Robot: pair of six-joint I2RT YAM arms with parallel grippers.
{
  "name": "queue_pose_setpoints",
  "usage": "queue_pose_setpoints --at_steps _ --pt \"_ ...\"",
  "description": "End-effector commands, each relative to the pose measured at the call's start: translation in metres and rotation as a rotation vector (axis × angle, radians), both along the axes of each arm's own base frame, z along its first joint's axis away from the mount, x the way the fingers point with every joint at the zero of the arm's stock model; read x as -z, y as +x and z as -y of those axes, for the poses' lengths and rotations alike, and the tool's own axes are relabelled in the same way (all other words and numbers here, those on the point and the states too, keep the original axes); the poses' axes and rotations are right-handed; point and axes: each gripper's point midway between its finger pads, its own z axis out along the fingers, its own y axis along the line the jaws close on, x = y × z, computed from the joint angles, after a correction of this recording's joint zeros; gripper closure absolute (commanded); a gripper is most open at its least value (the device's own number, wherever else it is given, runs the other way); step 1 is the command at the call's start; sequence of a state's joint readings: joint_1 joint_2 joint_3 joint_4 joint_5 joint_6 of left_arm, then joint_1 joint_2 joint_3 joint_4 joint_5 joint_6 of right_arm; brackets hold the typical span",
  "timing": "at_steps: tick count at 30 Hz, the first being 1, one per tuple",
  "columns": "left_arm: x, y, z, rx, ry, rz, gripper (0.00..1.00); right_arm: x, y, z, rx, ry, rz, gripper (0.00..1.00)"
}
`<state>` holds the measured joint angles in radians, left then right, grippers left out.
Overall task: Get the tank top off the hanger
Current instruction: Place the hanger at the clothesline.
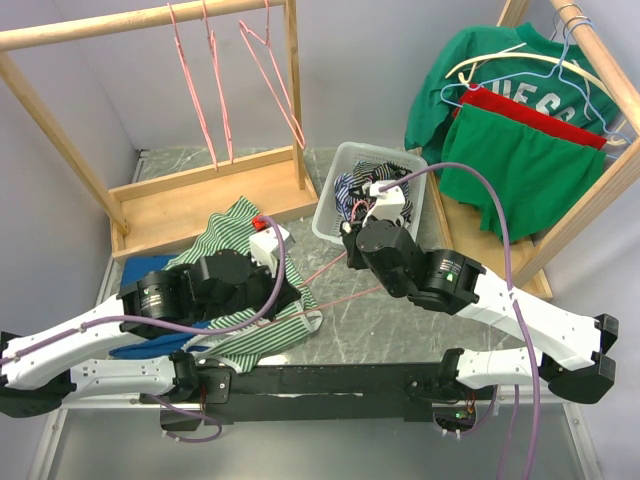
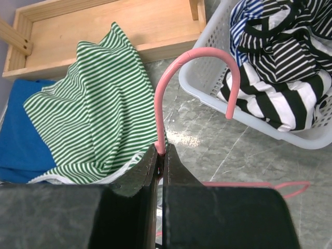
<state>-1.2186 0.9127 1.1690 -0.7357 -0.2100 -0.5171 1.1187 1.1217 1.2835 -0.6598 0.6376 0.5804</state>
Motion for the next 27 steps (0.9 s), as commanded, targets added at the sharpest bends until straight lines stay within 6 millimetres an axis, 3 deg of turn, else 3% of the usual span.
queue_pose_setpoints --at_steps 1,2,3,5,8,9,12,15,20,23,26,27 --pt "0.0 0.01 0.001 -0.039 0.007 0.011 0.99 -0.022 -0.005 -0.01 -0.041 0.077 0.033 1.0" --pt "-0.001 0.011 0.0 -0.048 0.004 0.012 0.99 -0.022 -0.006 -0.01 -0.046 0.081 0.031 1.0" --pt "-0.001 0.013 -0.002 -0.066 0.009 0.015 0.99 -0.022 -0.007 -0.009 -0.049 0.088 0.031 0.91" --pt "-0.003 0.014 -0.006 -0.083 0.006 0.011 0.99 -0.024 -0.009 -0.009 -0.056 0.108 0.035 0.83" --pt "-0.011 0.01 -0.017 -0.101 -0.026 0.006 0.99 -0.032 -0.012 0.002 -0.039 0.15 0.055 0.55" --pt "-0.014 0.009 -0.02 -0.1 -0.04 0.004 0.99 -0.032 -0.012 0.008 -0.022 0.157 0.06 0.38" --pt "-0.03 0.004 -0.038 -0.134 -0.103 0.0 0.99 -0.037 -0.011 0.034 0.063 0.192 0.088 0.24" --pt "-0.037 0.002 -0.063 -0.206 -0.122 -0.029 0.99 -0.042 -0.013 0.06 0.133 0.243 0.125 0.18" --pt "-0.02 0.003 -0.1 -0.358 -0.049 -0.09 0.99 -0.049 -0.016 0.092 0.213 0.307 0.164 0.13" --pt "-0.009 0.003 -0.112 -0.429 0.002 -0.133 0.99 -0.045 -0.016 0.098 0.235 0.3 0.161 0.12" --pt "-0.01 0.009 -0.12 -0.534 0.001 -0.163 0.99 -0.038 -0.015 0.091 0.224 0.277 0.149 0.12" --pt "-0.004 0.013 -0.133 -0.599 0.039 -0.152 0.99 -0.037 -0.015 0.089 0.218 0.274 0.144 0.11"
